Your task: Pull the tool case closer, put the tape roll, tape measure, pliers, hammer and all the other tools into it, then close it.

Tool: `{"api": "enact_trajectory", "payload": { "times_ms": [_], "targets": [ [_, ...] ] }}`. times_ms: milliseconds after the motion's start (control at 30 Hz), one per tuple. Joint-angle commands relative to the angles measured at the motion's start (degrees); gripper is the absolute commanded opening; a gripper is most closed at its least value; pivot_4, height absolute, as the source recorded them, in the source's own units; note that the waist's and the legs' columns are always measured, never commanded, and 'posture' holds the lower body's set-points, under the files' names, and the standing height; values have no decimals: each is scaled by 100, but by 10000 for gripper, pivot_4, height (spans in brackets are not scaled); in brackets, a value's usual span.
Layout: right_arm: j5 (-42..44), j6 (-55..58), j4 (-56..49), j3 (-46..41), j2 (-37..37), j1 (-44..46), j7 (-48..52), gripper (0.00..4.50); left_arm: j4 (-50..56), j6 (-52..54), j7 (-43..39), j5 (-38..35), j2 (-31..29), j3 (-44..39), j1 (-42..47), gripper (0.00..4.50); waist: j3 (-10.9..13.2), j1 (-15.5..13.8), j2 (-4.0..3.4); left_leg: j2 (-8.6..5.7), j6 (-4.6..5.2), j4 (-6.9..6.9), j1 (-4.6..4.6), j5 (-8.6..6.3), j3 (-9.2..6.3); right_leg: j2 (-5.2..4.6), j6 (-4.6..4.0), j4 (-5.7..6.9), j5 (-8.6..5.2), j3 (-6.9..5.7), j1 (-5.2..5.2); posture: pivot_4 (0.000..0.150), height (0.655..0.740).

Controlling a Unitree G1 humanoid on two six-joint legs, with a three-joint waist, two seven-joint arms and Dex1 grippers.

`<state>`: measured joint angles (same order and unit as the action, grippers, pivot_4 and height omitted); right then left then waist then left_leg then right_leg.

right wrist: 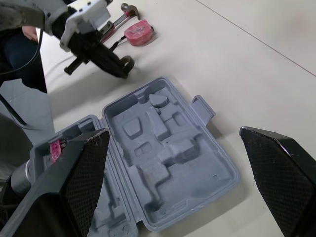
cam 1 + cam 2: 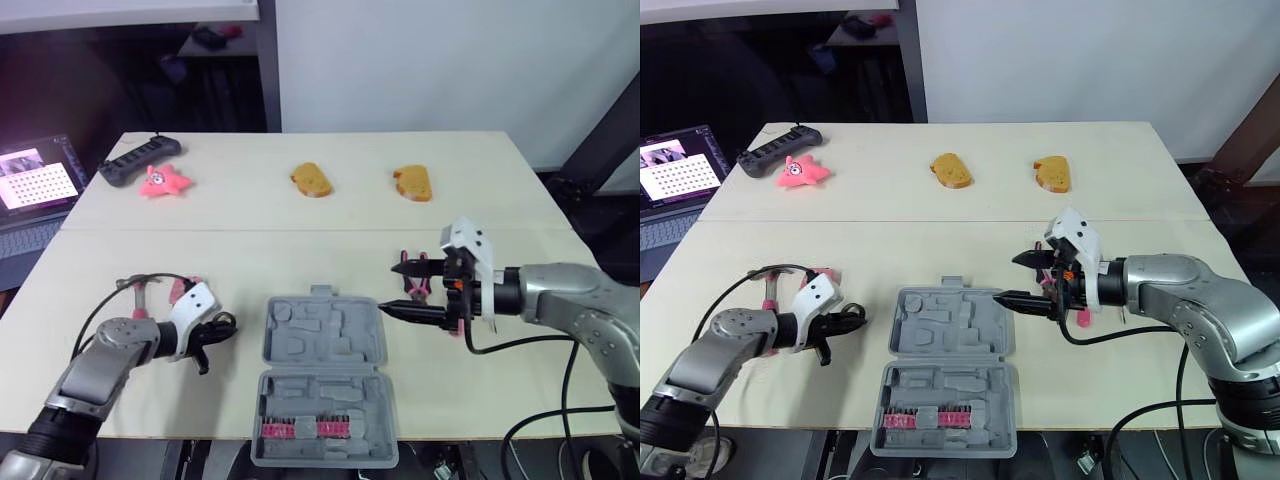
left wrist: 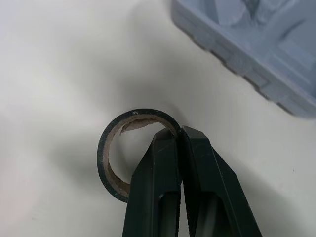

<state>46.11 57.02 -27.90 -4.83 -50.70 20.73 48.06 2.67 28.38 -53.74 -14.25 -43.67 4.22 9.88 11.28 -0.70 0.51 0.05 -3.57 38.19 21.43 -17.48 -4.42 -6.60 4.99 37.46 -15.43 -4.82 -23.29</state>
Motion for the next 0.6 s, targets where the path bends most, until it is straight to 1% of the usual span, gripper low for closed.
{"api": "enact_trajectory", "payload": {
  "times_ms": [33, 133, 400, 600],
  "targets": [
    [97, -23, -177, -176, -61, 49, -10, 45000, 374, 82, -294, -173, -155, -86, 303, 334, 0, 7, 0, 0, 0, 0, 0, 0, 0, 0, 0, 0, 0, 0, 0, 1500, 7400],
    [119, -12, -197, -190, -63, 45, -38, 45000, 470, 203, -532, -177, -190, 115, 654, 334, 0, 9, 0, 0, 0, 0, 0, 0, 1, 0, 0, 0, 0, 0, 0, 1500, 7400],
    [254, 92, -430, -417, -65, -202, -270, 45000, 349, 375, -1311, 199, -137, 1275, 1649, 334, 0, 10, 0, 0, 0, 0, 1, 0, 1, 1, 0, 0, 0, 0, 0, 1500, 7400],
    [411, 201, -639, -619, -47, -388, -501, 45000, -53, 245, -1368, 497, 175, 1712, 2051, 334, 0, 24, 1, 0, 1, 0, 0, 0, 2, 2, 0, 0, 0, 1, 0, 1500, 7400]
  ]
}}
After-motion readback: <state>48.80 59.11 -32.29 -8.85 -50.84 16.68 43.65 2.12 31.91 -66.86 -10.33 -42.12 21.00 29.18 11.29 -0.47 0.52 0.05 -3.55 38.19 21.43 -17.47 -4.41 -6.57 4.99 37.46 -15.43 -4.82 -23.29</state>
